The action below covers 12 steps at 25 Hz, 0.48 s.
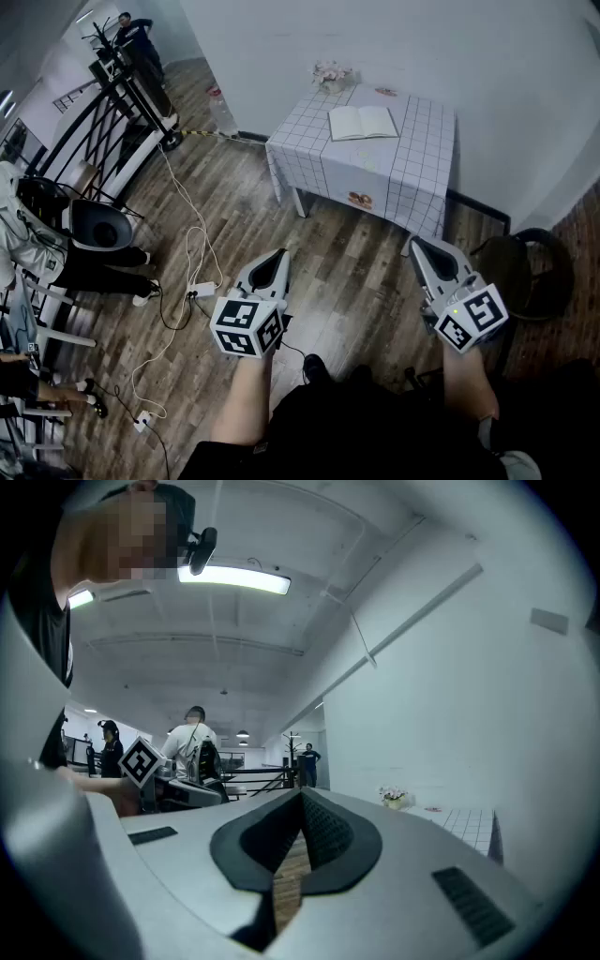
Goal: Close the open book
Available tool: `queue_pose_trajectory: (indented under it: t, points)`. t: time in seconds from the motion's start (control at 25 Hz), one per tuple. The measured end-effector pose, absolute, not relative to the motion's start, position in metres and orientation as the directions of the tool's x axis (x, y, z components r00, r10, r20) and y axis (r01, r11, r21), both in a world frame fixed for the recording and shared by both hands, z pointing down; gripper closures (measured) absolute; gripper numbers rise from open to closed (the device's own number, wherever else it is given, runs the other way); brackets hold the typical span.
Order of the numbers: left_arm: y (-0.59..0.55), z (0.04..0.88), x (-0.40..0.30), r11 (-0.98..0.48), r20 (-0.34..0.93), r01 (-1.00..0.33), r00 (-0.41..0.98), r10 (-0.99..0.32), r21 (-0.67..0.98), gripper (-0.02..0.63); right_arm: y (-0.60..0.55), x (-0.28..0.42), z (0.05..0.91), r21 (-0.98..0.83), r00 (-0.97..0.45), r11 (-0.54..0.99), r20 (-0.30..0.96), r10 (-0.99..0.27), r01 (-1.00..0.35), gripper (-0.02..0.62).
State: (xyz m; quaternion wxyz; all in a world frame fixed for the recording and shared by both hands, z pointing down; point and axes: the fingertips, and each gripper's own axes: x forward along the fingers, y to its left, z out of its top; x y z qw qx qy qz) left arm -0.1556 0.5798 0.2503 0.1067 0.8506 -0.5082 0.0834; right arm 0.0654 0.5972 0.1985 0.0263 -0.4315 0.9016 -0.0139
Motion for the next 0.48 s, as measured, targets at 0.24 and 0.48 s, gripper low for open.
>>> queue_pose_trajectory:
  t: [0.24,0.48]
  points:
    - [0.582,0.247,-0.149,-0.471,0.249,-0.877,0.480,-0.841,0.098,0.592,0.602,0.068,0.196,-0.032,-0.624,0.624,-0.025,-0.781,-0.781,0.592]
    - [0.586,0.252,-0.134,-0.487,0.252,-0.867,0.498,-0.830,0.108,0.592,0.615,0.087,0.203,-0.030,-0.604,0.604,-0.017,-0.797,-0.796,0.592]
